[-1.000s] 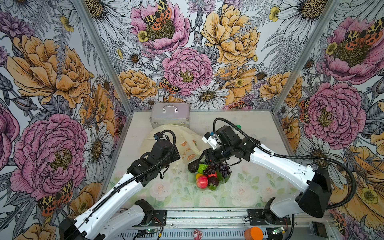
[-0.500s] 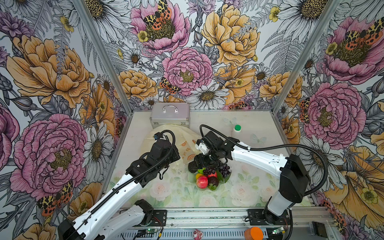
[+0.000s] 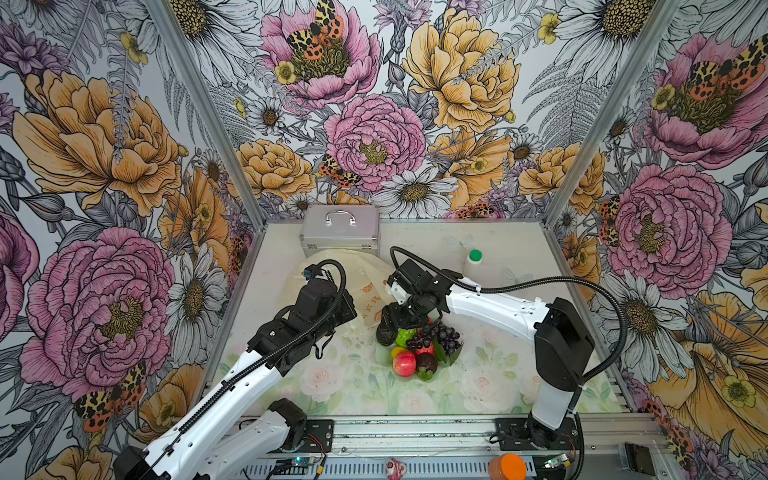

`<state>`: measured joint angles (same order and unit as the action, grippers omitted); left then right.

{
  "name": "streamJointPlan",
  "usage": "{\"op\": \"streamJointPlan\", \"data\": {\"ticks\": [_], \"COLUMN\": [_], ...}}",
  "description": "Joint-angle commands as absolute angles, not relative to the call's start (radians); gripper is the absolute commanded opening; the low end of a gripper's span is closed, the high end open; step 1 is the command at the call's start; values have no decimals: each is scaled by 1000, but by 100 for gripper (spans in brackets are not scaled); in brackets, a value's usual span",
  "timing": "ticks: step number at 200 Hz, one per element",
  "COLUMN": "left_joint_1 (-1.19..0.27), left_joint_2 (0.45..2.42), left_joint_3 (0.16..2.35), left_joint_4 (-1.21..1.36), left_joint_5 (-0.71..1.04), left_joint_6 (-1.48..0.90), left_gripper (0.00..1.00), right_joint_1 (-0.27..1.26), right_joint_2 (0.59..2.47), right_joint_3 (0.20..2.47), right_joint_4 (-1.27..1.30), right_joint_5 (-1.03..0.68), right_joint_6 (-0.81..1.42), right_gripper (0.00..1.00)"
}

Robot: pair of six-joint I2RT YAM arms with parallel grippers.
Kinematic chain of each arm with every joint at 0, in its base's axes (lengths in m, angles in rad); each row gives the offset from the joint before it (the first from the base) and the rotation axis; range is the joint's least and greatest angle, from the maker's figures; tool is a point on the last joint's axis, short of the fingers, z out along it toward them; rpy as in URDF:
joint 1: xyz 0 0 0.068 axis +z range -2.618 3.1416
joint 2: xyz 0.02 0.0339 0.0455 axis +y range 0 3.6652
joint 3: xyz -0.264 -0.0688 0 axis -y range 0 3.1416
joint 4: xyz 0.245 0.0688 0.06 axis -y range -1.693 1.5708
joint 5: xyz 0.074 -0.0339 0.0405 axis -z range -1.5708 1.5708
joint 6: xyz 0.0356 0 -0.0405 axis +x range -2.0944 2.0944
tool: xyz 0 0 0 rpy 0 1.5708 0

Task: Place the fruits into the plastic bag
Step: 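Lower the right gripper onto the dark avocado and close on it, then lift the avocado with the right gripper toward the bag mouth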

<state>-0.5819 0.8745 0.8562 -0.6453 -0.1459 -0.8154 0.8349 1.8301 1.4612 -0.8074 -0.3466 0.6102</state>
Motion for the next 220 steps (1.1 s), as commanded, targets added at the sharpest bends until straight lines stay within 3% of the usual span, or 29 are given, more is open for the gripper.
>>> {"op": "streamJointPlan", "data": {"ticks": [1, 160, 200, 220], "left_joint_1": [-565, -534, -532, -533], "left_joint_2": [864, 873, 867, 865], "left_joint_3": [844, 835, 827, 824], "left_joint_4": [-616, -603, -604, -603], "left_joint_5": [-114, -80, -81, -81], "left_joint_6": [-792, -785, -792, -795], "left_gripper": [0, 0, 0, 0], "right_joint_1": [847, 896, 899, 899], "right_joint_2": [1864, 2007, 2013, 2008], "right_joint_3": [1516, 1642, 1641, 1641], "right_joint_4": [-844, -939, -949, -954], "right_joint_5": [-292, -229, -206, -184], "right_joint_6": [585, 491, 478, 477], "right_gripper": [73, 77, 72, 64]}}
